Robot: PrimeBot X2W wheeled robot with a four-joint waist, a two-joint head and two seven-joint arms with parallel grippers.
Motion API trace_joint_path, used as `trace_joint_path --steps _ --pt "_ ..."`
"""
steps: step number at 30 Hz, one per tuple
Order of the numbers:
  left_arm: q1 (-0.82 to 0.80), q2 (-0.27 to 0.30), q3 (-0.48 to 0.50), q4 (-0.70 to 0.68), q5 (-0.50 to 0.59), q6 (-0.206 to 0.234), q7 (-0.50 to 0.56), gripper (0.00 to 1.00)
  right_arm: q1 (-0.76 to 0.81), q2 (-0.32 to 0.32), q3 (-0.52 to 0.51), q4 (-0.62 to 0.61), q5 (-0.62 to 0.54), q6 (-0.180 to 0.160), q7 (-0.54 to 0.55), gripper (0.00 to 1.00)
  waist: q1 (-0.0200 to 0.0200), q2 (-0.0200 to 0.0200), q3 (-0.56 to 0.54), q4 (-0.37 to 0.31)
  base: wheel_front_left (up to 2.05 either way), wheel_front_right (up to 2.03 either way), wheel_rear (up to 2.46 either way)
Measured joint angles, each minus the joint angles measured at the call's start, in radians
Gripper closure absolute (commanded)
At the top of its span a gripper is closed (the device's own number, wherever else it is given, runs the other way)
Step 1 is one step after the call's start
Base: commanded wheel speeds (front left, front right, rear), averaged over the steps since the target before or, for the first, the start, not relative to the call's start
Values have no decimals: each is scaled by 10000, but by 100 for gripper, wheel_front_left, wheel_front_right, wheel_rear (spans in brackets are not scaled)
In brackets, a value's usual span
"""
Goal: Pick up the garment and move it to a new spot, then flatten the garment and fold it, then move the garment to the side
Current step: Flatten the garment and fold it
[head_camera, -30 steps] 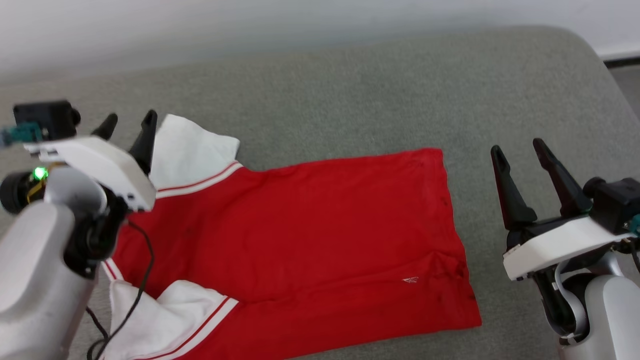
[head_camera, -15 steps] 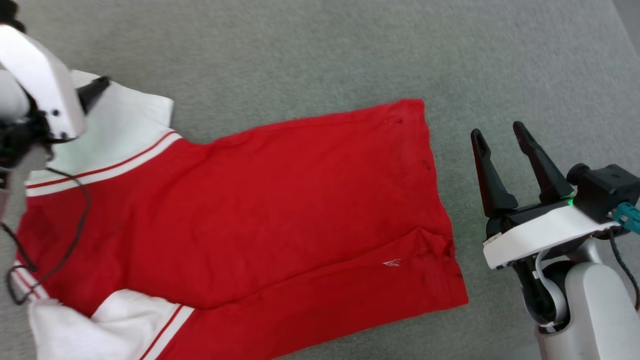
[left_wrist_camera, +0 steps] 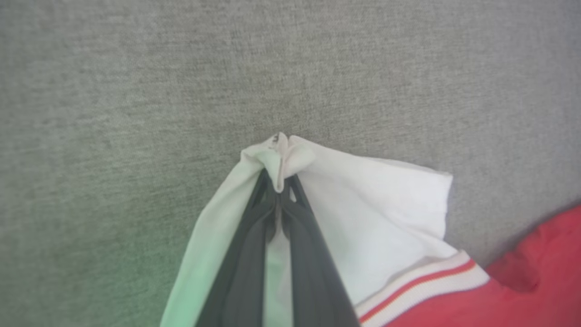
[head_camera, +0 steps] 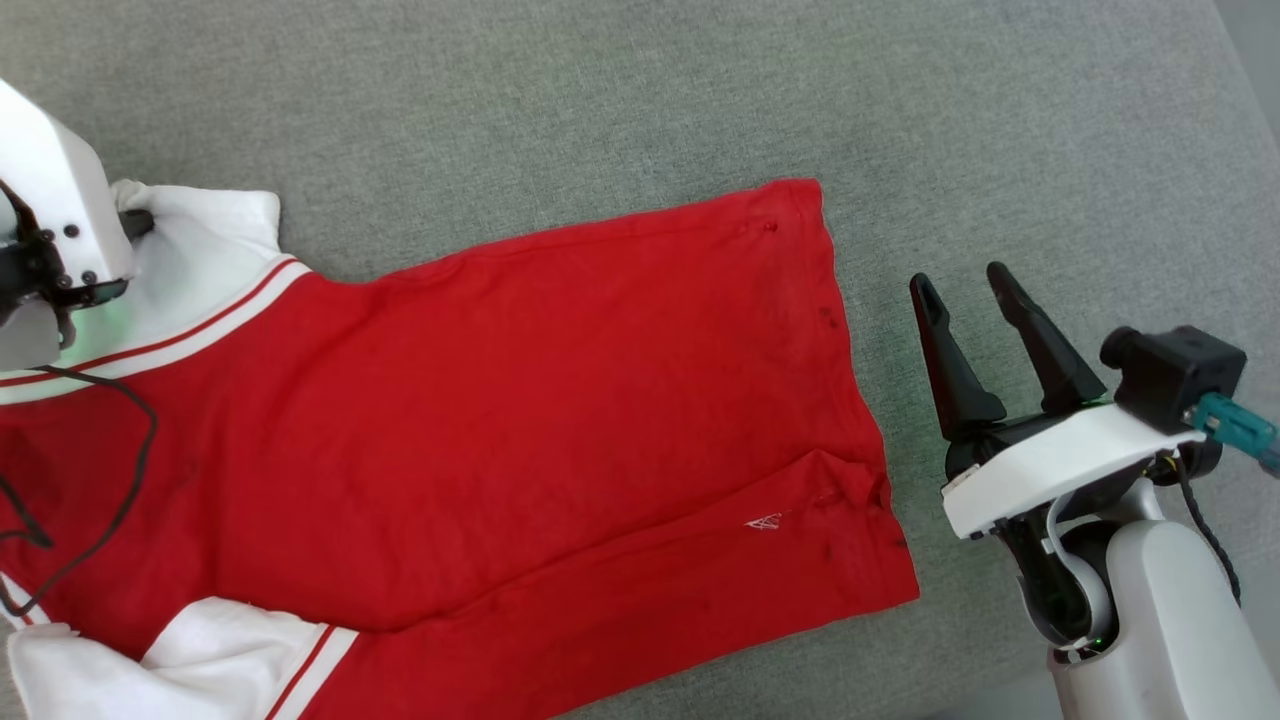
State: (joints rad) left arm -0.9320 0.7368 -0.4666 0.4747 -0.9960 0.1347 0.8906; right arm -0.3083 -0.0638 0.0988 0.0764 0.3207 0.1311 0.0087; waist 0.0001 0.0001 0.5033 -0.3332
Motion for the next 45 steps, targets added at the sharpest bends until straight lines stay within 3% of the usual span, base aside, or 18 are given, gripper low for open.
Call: trace_joint_path --steps 4,14,18,28,29,30,38,45 --pt "167 -198 -27 75 33 -100 -426 100 -181 -121 -36 314 520 0 562 0 0 0 -229 132 0 0 0" --pt "109 -1055 -71 -314 330 -414 -2006 100 -2079 -698 -433 2604 2013 -2 4178 0 0 0 -811 1110 0 0 0" --pt "20 -1244 -146 -897 428 -717 -2391 100 -2955 -1001 -491 3290 2073 -2 5319 0 0 0 -830 1687 0 0 0" --pt "332 -1664 -382 -1733 619 -968 -3271 100 -4789 -1446 -430 5327 1661 -2 7450 0 -1 -1 -583 2855 0 0 0" --pt "382 -1718 -391 -1741 619 -997 -3361 100 -4912 -1465 -441 5486 1641 -2 7680 36 -1 0 -585 2933 0 0 0" --pt "442 -1774 -405 -1733 619 -1009 -3453 100 -4972 -1499 -456 5607 1615 -2 7770 100 -1 -1 -601 3004 0 0 0" --pt "1097 -2044 -441 -1285 709 -1087 -4399 100 -4993 -1607 -38 6151 1522 -4 7580 100 -1 0 -1300 3290 0 0 0" --pt "2290 -2075 -56 -1484 640 -982 -5739 100 -4370 -1889 265 5369 1457 -2 6554 100 -1 0 -2402 3426 0 0 0"
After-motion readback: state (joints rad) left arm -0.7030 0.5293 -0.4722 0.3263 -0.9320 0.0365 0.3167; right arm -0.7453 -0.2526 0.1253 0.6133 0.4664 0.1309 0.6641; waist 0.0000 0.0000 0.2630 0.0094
